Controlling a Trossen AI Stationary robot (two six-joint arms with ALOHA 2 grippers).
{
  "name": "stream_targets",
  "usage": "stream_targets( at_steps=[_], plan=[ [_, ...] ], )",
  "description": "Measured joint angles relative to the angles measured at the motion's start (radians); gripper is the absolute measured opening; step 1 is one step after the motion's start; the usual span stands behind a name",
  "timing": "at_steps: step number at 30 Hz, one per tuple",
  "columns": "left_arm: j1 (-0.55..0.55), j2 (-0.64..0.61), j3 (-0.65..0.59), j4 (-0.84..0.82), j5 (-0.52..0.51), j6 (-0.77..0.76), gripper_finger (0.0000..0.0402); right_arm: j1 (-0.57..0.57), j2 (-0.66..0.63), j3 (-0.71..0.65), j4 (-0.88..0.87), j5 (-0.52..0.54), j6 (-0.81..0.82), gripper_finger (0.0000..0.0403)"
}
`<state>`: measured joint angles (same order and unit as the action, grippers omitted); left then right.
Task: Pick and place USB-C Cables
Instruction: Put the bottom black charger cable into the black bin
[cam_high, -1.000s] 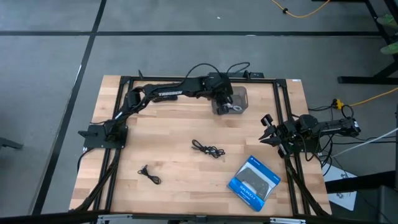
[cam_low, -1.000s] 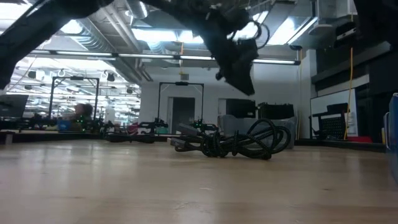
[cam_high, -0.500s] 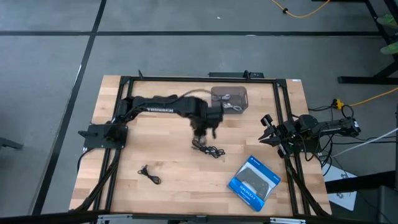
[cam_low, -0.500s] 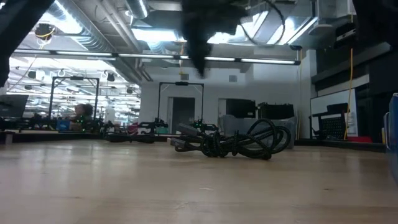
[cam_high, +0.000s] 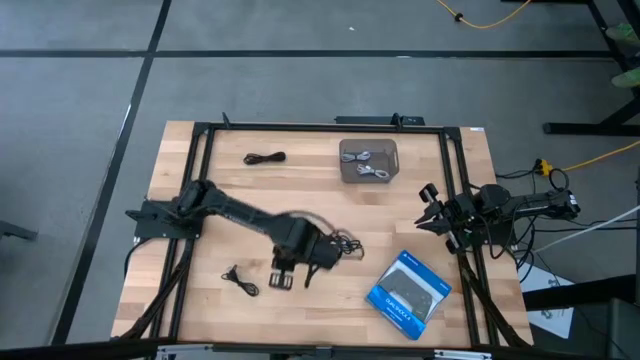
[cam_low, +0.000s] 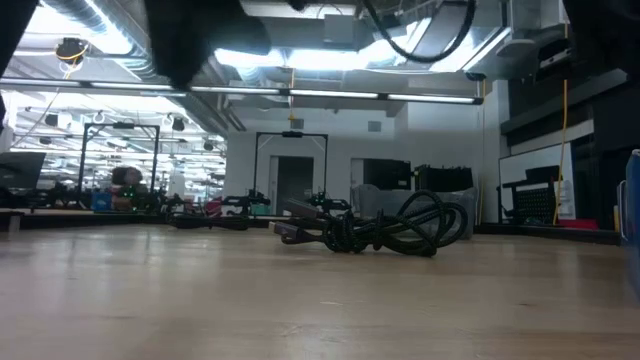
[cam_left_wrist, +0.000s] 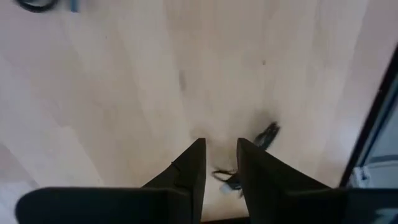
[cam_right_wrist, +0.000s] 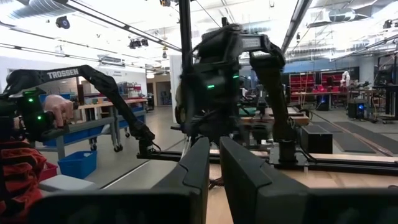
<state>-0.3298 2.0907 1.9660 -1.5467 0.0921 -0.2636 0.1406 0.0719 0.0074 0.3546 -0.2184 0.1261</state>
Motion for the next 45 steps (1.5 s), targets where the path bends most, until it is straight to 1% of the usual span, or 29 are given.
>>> stream_targets(
  at_steps=[3,7,10,14,17,20,22,26,29,32,37,39,42,45],
  plan=[
    [-0.036,0.0,-0.024,0.031,0.005,-0.076,0.0082,0.0,0.0,0.0,-0.006,0.0,0.0,0.0045],
    [-0.072,-0.009,-0.066,-0.017,0.125,-0.204,0.0082,0.0,0.0,0.0,-0.039,-0.001,0.002,0.0045],
    [-0.105,-0.068,-0.121,-0.015,0.171,-0.299,0.0082,0.0,0.0,0.0,-0.062,-0.001,0.029,0.0045],
    [-0.15,-0.183,-0.223,0.011,0.143,-0.454,0.0082,0.0,-0.001,0.0,-0.068,-0.003,0.053,0.0045],
    [-0.187,-0.292,-0.312,0.051,0.049,-0.608,0.0082,0.0,-0.001,0.0,-0.074,-0.004,0.054,0.0045],
    [-0.224,-0.394,-0.417,0.14,-0.025,-0.77,0.0082,0.0,-0.001,0.0,-0.087,-0.009,0.071,0.0045],
    [-0.245,-0.45,-0.49,0.208,-0.02,-0.886,0.0082,0.0,-0.001,0.0,-0.102,-0.013,0.089,0.0045],
    [-0.29,-0.522,-0.619,0.338,0.049,-1.104,0.0082,0.0,-0.001,0.0,-0.106,-0.013,0.105,0.0045],
    [-0.326,-0.532,-0.687,0.424,0.086,-1.208,0.0082,0.0,-0.001,0.0,-0.106,-0.013,0.104,0.0045],
    [-0.359,-0.531,-0.74,0.549,0.111,-1.303,0.0082,0.0,-0.001,0.0,-0.107,-0.012,0.104,0.0045],
    [-0.389,-0.509,-0.826,0.708,0.082,-1.43,0.0082,0.0,-0.001,0.0,-0.107,-0.012,0.1,0.0045],
    [-0.389,-0.494,-0.857,0.725,0.105,-1.455,0.0082,0.0,-0.001,0.0,-0.106,-0.012,0.095,0.0045],
    [-0.389,-0.468,-0.878,0.704,0.174,-1.459,0.0082,0.0,-0.001,0.0,-0.106,-0.011,0.063,0.0045],
    [-0.386,-0.444,-0.906,0.682,0.201,-1.458,0.008,0.0,-0.001,0.0,-0.106,-0.011,0.026,0.0045]
  ],
)
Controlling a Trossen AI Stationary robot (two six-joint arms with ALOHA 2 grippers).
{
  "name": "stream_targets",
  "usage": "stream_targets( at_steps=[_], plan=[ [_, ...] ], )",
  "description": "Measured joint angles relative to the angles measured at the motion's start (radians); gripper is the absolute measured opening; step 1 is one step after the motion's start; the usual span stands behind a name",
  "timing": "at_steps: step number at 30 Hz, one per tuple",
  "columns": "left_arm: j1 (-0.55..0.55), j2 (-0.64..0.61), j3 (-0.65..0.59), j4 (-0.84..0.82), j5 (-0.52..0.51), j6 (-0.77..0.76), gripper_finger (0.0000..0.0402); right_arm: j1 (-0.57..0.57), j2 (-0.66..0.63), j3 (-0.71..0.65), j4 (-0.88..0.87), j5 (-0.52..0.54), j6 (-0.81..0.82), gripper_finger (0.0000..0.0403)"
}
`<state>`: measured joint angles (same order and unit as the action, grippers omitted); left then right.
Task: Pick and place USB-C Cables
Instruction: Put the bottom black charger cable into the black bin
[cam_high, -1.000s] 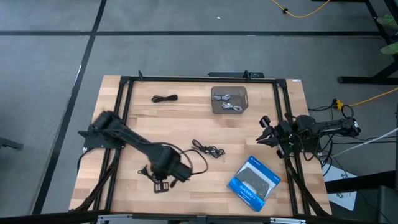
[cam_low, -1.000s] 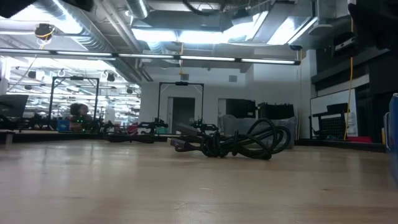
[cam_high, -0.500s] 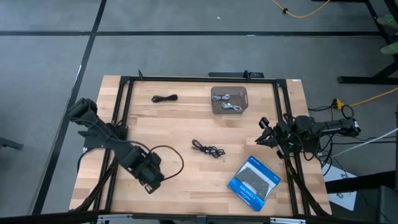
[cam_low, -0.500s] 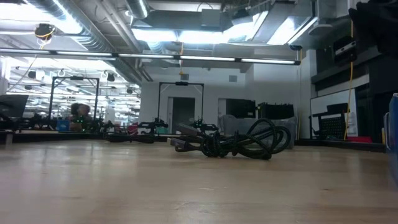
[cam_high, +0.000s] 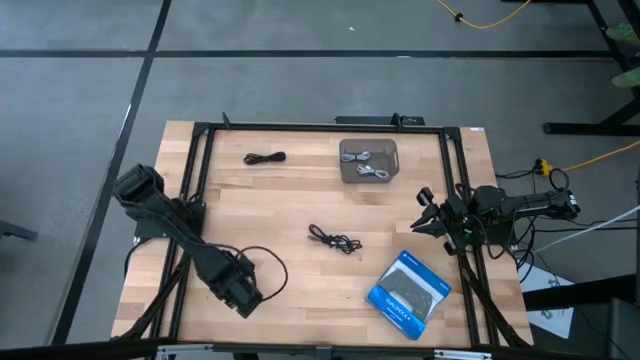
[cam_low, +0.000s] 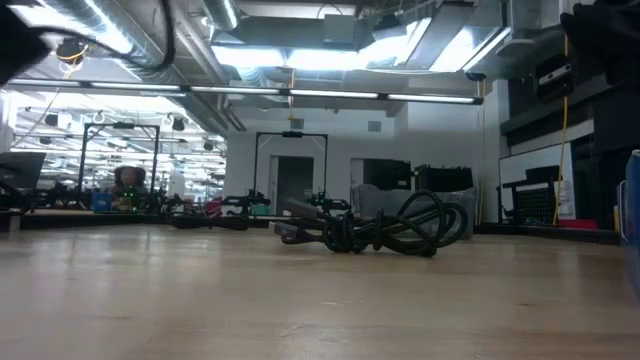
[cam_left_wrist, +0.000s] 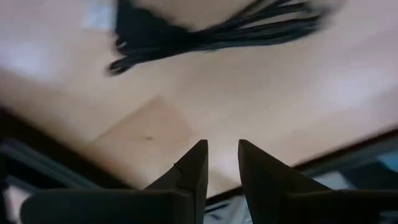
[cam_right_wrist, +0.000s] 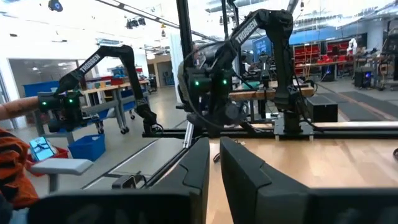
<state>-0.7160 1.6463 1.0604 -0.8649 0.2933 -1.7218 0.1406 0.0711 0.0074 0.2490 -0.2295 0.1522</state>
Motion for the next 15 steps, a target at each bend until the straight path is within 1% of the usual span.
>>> stream_targets(
  at_steps=[2,5,7,9,12,15],
  plan=[
    [0.002,0.006,-0.023,0.002,-0.005,0.0,0.008,0.0,0.0,0.0,0.003,0.0,-0.008,0.0045],
    [0.017,0.004,-0.059,0.005,-0.05,-0.022,0.008,0.0,0.0,0.0,0.003,0.0,-0.023,0.0045],
    [0.039,0.004,-0.09,0.001,-0.075,-0.048,0.008,0.0,0.0,0.0,0.003,0.0,-0.028,0.0045],
    [0.071,0.004,-0.115,0.003,-0.078,-0.041,0.008,0.0,0.0,0.0,0.004,0.0,-0.027,0.0045],
    [0.136,0.004,-0.147,0.028,-0.118,0.021,0.008,0.0,0.0,0.0,0.003,0.0,-0.026,0.0045],
    [0.216,0.004,-0.149,0.044,-0.232,0.12,0.008,0.0,0.0,0.0,0.003,0.0,-0.026,0.0045]
  ],
)
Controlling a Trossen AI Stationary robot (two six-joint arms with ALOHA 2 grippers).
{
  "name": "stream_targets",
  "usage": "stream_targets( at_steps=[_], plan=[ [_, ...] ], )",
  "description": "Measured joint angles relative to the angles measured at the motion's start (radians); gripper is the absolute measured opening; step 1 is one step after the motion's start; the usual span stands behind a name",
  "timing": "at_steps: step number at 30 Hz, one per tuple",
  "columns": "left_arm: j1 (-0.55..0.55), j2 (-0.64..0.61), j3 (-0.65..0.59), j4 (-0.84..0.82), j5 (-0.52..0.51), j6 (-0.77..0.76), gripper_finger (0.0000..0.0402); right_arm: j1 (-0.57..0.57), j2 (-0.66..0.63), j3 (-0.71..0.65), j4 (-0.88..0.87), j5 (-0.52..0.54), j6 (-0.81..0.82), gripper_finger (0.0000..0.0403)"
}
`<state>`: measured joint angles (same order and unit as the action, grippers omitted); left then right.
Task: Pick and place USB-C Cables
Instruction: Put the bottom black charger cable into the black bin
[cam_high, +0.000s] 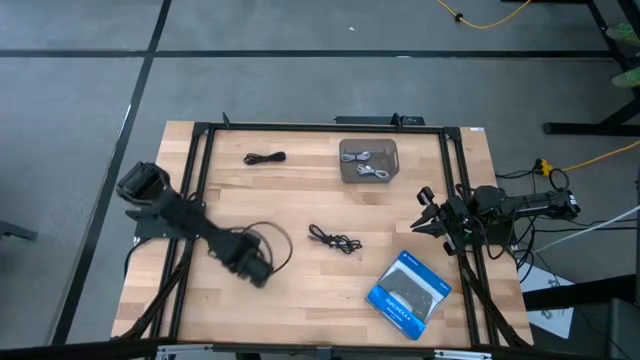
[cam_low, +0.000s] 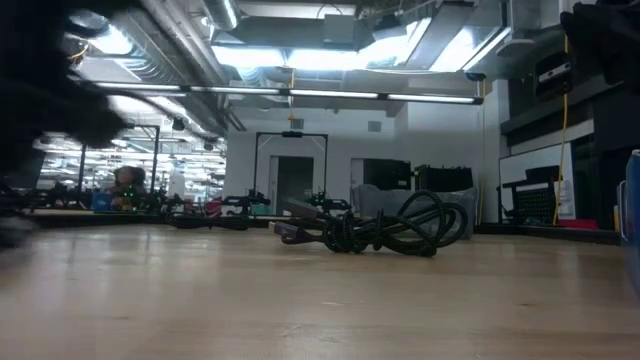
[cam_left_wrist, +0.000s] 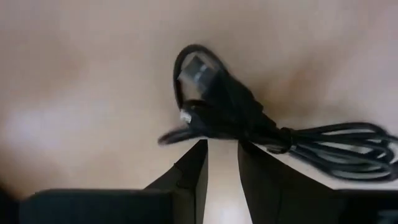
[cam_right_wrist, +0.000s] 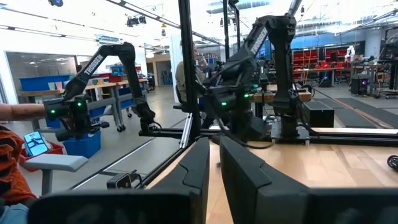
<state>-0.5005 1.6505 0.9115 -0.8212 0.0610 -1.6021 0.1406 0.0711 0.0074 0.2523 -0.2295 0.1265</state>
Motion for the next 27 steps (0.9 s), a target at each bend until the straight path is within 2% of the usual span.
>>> stream_targets(
  at_steps=[10,14,17,23,27],
  plan=[
    [0.288,0.0,0.059,0.028,-0.323,0.373,0.008,0.0,0.0,0.0,0.0,0.0,0.004,0.0045],
    [0.347,0.0,0.103,0.011,-0.304,0.476,0.008,0.0,0.0,0.0,0.0,0.0,0.028,0.0045],
    [0.351,0.0,0.137,0.007,-0.272,0.486,0.008,0.0,0.0,0.0,0.0,0.0,0.037,0.0045],
    [0.308,0.0,0.188,0.044,-0.228,0.418,0.008,0.0,0.0,0.0,-0.002,0.0,0.026,0.0045],
    [0.267,0.001,0.188,0.079,-0.239,0.419,0.008,0.0,0.0,0.0,-0.002,0.0,0.025,0.0045]
  ],
)
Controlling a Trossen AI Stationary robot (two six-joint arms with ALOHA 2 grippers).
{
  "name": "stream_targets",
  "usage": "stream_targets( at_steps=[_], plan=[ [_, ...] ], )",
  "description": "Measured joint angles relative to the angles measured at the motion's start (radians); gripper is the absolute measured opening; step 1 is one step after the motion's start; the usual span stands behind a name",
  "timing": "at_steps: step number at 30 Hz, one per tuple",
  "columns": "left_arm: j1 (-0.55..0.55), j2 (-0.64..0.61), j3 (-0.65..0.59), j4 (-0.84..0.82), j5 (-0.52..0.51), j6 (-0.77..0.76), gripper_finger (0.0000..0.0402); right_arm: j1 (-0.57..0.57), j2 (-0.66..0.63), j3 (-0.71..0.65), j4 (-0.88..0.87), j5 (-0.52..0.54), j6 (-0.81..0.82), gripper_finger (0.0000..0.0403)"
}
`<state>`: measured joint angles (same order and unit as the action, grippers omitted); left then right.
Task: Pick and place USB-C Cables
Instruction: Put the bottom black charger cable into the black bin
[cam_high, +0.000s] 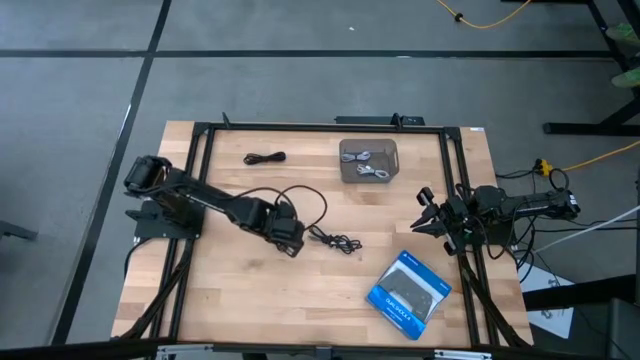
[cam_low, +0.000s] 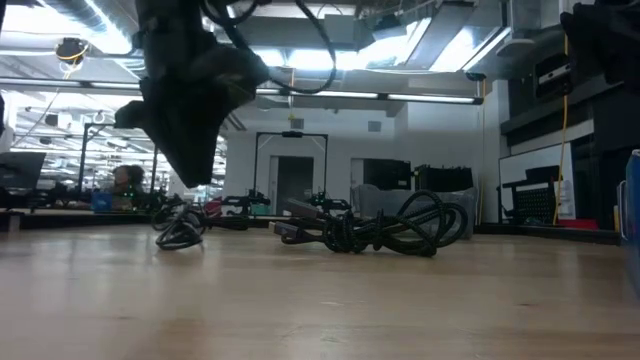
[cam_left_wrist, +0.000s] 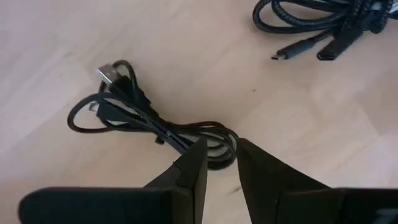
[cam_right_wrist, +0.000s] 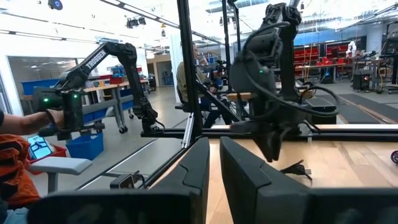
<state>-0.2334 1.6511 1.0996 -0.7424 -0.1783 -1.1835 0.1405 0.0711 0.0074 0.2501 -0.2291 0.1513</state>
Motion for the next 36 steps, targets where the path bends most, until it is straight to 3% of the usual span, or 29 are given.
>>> stream_targets(
  at_steps=[7,11,18,29,36],
  plan=[
    [-0.024,0.119,0.001,0.127,-0.091,-0.011,0.008,0.0,0.0,0.0,-0.007,0.0,-0.003,0.0045],
    [-0.024,0.188,0.001,0.217,-0.054,0.018,0.008,0.0,0.006,0.0,-0.007,0.0,0.0,0.0045],
    [-0.038,0.203,0.002,0.181,0.039,0.008,0.008,0.0,0.007,0.0,-0.008,0.001,0.001,0.0045],
    [-0.069,0.148,-0.001,-0.052,0.133,-0.048,0.008,0.0,0.007,0.0,-0.013,0.0,0.001,0.0045],
    [-0.068,0.148,-0.001,-0.25,0.042,-0.097,0.008,0.0,0.007,0.0,-0.022,0.0,0.001,0.0045]
  ],
)
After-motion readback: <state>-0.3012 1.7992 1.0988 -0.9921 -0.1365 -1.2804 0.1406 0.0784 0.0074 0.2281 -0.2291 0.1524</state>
